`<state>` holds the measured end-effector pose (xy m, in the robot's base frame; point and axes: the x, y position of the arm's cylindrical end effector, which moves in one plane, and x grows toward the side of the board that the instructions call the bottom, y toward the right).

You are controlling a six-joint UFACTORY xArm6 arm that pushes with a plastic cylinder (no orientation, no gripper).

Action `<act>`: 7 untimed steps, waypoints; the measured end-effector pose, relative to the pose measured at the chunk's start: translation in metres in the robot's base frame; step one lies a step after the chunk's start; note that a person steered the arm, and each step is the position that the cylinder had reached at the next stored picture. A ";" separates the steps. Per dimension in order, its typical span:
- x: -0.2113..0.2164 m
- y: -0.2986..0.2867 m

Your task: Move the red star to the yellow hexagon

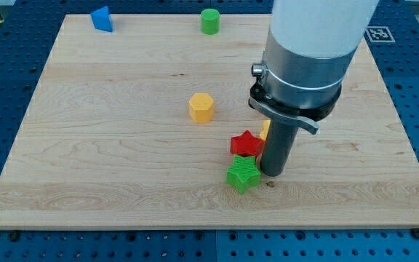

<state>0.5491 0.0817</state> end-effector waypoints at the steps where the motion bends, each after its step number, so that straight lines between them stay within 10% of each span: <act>1: -0.011 -0.009; 7: -0.042 -0.060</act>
